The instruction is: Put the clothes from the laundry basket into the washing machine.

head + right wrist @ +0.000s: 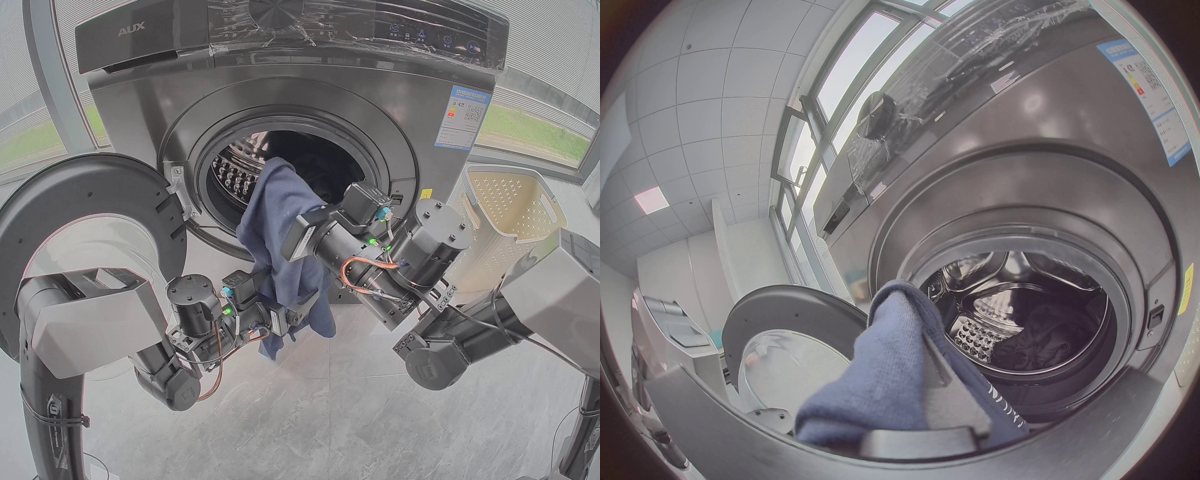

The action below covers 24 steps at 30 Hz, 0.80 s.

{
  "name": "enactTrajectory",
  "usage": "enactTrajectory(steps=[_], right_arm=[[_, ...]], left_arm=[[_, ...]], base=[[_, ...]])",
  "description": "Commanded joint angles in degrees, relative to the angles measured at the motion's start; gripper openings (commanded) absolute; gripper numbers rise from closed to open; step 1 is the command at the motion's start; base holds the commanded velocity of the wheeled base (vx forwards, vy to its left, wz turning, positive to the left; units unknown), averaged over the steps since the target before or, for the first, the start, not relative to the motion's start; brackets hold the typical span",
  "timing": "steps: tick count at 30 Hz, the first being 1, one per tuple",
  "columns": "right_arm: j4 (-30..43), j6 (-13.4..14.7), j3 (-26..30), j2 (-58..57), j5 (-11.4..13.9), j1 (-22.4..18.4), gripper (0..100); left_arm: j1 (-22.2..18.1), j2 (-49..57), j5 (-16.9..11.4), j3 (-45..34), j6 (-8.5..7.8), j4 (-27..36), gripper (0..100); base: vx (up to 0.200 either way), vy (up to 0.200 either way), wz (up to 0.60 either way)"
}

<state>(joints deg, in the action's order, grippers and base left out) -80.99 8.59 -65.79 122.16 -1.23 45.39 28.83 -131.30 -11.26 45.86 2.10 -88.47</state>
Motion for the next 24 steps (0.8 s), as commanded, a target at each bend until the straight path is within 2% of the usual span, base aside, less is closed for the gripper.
enactTrajectory(steps=[1,10,11,13,19,20,24], right_arm=[[0.05,0.11,0.23,-1.40,-0.09,0.67,0],[-0.04,0.19,1.11,-1.75,-0.09,0.93,0],[-0.13,0.19,1.11,-1.75,-0.09,0.93,0],[-0.13,0.28,1.11,-1.75,-0.09,0.93,0],[-0.30,0.37,1.19,-1.84,-0.09,0.32,0],[-0.39,0.37,1.37,-1.93,-0.09,-0.12,0],[-0.57,0.90,2.16,-2.02,-0.17,-2.49,0]], left_arm=[[-1.06,-2.99,1.24,3.45,0.28,-0.04,100],[-1.23,-5.72,3.27,7.31,0.45,-0.04,100],[-1.23,-5.80,3.27,7.58,0.45,-0.04,0],[-1.15,-5.80,3.35,7.93,0.54,0.05,0],[-1.32,-5.72,3.53,9.07,2.21,-0.04,0],[-1.76,-5.37,3.97,9.33,3.09,-0.04,0],[-2.11,-3.08,4.41,8.63,4.93,-0.13,0]], base=[[0.000,0.000,0.00],[0.000,0.000,0.00],[0.000,0.000,0.00],[0.000,0.000,0.00],[0.000,0.000,0.00],[0.000,0.000,0.00],[0.000,0.000,0.00]])
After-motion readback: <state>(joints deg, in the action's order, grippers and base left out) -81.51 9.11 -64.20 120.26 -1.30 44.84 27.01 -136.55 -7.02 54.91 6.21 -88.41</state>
